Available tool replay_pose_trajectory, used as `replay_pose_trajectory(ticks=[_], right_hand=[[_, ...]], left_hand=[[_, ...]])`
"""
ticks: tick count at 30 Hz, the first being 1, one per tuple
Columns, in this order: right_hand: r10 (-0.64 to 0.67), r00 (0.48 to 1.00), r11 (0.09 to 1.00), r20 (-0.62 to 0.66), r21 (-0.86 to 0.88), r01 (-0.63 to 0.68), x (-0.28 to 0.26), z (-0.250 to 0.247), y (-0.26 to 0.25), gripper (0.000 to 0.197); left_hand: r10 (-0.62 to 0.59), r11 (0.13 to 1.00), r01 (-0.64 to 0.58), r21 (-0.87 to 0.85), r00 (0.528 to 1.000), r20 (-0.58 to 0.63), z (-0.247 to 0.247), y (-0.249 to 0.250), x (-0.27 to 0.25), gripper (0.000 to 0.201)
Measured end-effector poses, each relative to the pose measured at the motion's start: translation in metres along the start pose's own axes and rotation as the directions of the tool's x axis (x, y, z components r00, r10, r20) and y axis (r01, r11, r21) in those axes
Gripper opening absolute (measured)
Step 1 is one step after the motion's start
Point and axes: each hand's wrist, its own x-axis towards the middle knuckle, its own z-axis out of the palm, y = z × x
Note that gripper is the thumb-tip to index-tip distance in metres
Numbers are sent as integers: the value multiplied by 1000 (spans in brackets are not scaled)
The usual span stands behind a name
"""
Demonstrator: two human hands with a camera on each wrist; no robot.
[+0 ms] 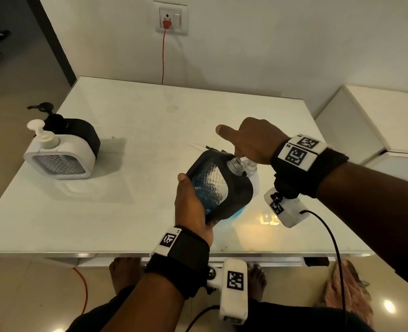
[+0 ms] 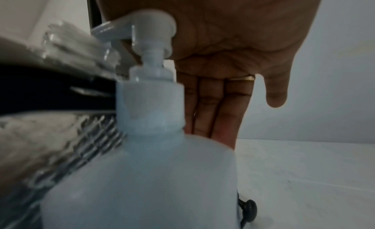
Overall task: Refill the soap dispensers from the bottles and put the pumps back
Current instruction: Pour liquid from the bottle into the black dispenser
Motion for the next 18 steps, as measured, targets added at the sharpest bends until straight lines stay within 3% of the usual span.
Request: replay_pose_trajectory(ticks=[3, 12, 18], right_hand=[[-11, 1000, 1000, 18, 12, 10, 2, 0, -1, 87], [21, 997, 996, -78, -85, -28, -2, 6, 0, 65], [-1, 1000, 1000, 22, 31, 0, 1, 3, -2, 106]], left_hand=[[-3, 1000, 3, 3, 1000, 8, 0, 0, 1, 56], [-11, 1000, 11, 0, 1000, 11, -2, -2, 4, 56], [-16, 1000, 16, 16, 1000, -2, -2, -1, 2, 58]])
